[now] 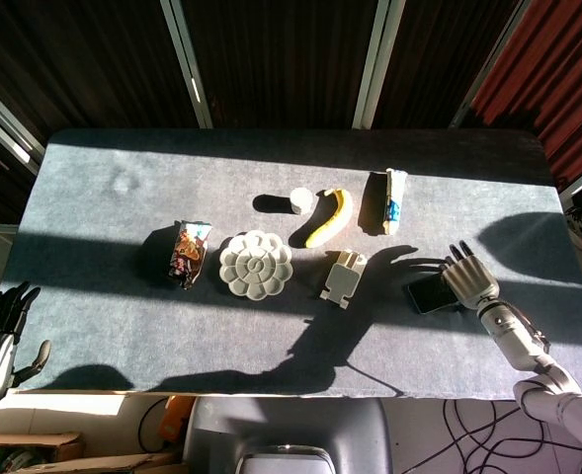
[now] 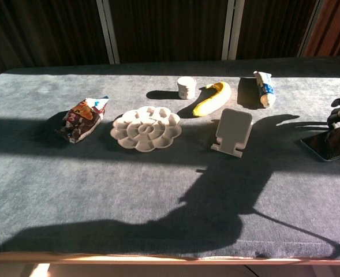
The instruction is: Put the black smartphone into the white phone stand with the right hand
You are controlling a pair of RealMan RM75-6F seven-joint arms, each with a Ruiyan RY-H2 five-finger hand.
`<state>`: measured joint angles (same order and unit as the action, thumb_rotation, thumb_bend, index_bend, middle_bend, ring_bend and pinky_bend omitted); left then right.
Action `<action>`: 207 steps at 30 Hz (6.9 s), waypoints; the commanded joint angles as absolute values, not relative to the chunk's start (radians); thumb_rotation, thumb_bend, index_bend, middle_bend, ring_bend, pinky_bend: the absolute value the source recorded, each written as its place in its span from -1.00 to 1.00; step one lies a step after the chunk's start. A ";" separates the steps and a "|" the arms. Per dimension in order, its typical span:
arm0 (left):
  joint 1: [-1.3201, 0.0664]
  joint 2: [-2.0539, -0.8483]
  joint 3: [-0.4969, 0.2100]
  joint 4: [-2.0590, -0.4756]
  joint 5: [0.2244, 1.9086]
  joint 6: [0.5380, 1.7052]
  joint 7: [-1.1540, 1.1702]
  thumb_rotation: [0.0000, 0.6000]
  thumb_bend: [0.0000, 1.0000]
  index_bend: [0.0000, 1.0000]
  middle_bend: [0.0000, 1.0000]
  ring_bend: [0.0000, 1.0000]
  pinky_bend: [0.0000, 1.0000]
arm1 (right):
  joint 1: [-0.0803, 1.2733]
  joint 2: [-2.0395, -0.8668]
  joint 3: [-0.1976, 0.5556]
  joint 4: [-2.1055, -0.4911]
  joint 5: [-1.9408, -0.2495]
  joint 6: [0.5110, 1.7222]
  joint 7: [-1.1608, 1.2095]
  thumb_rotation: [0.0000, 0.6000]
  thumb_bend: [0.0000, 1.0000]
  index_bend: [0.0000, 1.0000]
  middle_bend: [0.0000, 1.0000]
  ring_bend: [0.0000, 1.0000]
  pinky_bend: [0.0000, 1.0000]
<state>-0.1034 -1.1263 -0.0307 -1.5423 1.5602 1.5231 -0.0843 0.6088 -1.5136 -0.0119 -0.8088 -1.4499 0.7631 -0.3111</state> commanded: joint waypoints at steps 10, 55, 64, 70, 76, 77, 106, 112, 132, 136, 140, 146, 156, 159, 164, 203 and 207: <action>-0.106 -1.119 -0.020 -1.542 1.580 1.520 -0.099 1.00 -0.19 -1.00 -1.00 -1.00 -1.00 | 0.609 -1.504 -0.017 -0.809 -1.458 0.774 -0.287 1.00 -0.33 0.24 -0.26 -0.70 -0.55; -0.107 -1.119 -0.003 -1.530 1.622 1.536 -0.114 1.00 -0.18 -1.00 -1.00 -1.00 -1.00 | 0.574 -1.563 -0.067 -0.715 -1.547 0.886 0.051 1.00 0.02 0.77 0.19 -0.21 -0.19; -0.112 -1.115 0.006 -1.516 1.648 1.542 -0.149 1.00 -0.18 -1.00 -1.00 -1.00 -1.00 | 0.565 -1.559 -0.073 -0.697 -1.592 0.984 0.102 1.00 0.01 0.92 0.32 -0.04 -0.10; -0.111 -1.117 0.007 -1.505 1.657 1.556 -0.168 1.00 -0.18 -1.00 -1.00 -1.00 -1.00 | 0.559 -1.515 -0.042 -0.763 -1.592 1.072 0.061 1.00 -0.01 0.97 0.36 0.00 -0.09; -0.111 -1.115 0.009 -1.502 1.658 1.556 -0.178 1.00 -0.18 -1.00 -1.00 -1.00 -1.00 | 0.556 -1.487 -0.019 -0.820 -1.588 1.118 0.013 1.00 -0.03 0.97 0.37 0.00 -0.09; -0.111 -1.115 0.009 -1.501 1.658 1.557 -0.179 1.00 -0.18 -1.00 -1.00 -1.00 -1.00 | 0.557 -1.484 -0.016 -0.822 -1.589 1.126 0.000 1.00 -0.04 0.97 0.37 0.00 -0.09; -0.122 -1.105 0.019 -1.490 1.673 1.555 -0.234 1.00 -0.18 -1.00 -1.00 -1.00 -1.00 | 0.762 -1.296 0.095 -1.260 -1.744 1.118 -0.988 1.00 -0.16 0.97 0.37 0.00 -0.11; -0.119 -1.101 0.020 -1.484 1.677 1.567 -0.248 1.00 -0.18 -1.00 -1.00 -1.00 -1.00 | 0.804 -1.296 0.117 -1.338 -1.709 1.010 -1.137 1.00 -0.18 0.97 0.37 0.00 -0.11; -0.108 -1.112 0.012 -1.485 1.658 1.583 -0.216 1.00 -0.18 -1.00 -1.00 -1.00 -1.00 | 0.834 -1.432 0.090 -1.298 -1.664 0.924 -1.223 1.00 -0.19 0.96 0.37 0.00 -0.12; -0.104 -1.122 0.001 -1.496 1.634 1.581 -0.176 1.00 -0.18 -1.00 -1.00 -1.00 -1.00 | 0.836 -1.451 0.078 -1.285 -1.674 0.927 -1.210 1.00 -0.19 0.96 0.37 0.00 -0.12; -0.103 -1.120 0.002 -1.501 1.638 1.580 -0.170 1.00 -0.18 -1.00 -1.00 -1.00 -1.00 | 0.838 -1.462 0.073 -1.279 -1.675 0.924 -1.213 1.00 -0.19 0.96 0.37 0.00 -0.12; -0.101 -1.121 0.005 -1.500 1.645 1.584 -0.170 1.00 -0.18 -1.00 -1.00 -1.00 -1.00 | 0.839 -1.466 0.071 -1.277 -1.667 0.916 -1.231 1.00 -0.19 0.95 0.37 0.00 -0.12; -0.094 -1.146 -0.014 -1.506 1.616 1.591 -0.101 1.00 -0.18 -1.00 -1.00 -1.00 -1.00 | 0.841 -1.469 0.065 -1.275 -1.660 0.904 -1.256 1.00 -0.20 0.95 0.37 0.00 -0.12; -0.094 -1.147 -0.015 -1.507 1.615 1.590 -0.099 1.00 -0.18 -1.00 -1.00 -1.00 -1.00 | 0.842 -1.470 0.064 -1.274 -1.660 0.902 -1.258 1.00 -0.20 0.94 0.37 0.00 -0.12; -0.099 -1.143 -0.013 -1.509 1.616 1.578 -0.108 1.00 -0.18 -1.00 -1.00 -1.00 -1.00 | 0.849 -1.481 0.064 -1.268 -1.652 0.886 -1.264 1.00 -0.21 0.93 0.37 0.00 -0.12; -0.096 -1.142 -0.017 -1.513 1.612 1.574 -0.100 1.00 -0.18 -1.00 -1.00 -1.00 -1.00 | 0.849 -1.491 0.064 -1.286 -1.565 0.864 -1.342 1.00 -0.40 -0.38 -0.10 -0.35 -0.24; -0.096 -1.142 -0.018 -1.513 1.611 1.574 -0.099 1.00 -0.18 -1.00 -1.00 -1.00 -1.00 | 0.848 -1.493 0.065 -1.288 -1.556 0.870 -1.351 1.00 -0.40 -0.44 -0.13 -0.37 -0.24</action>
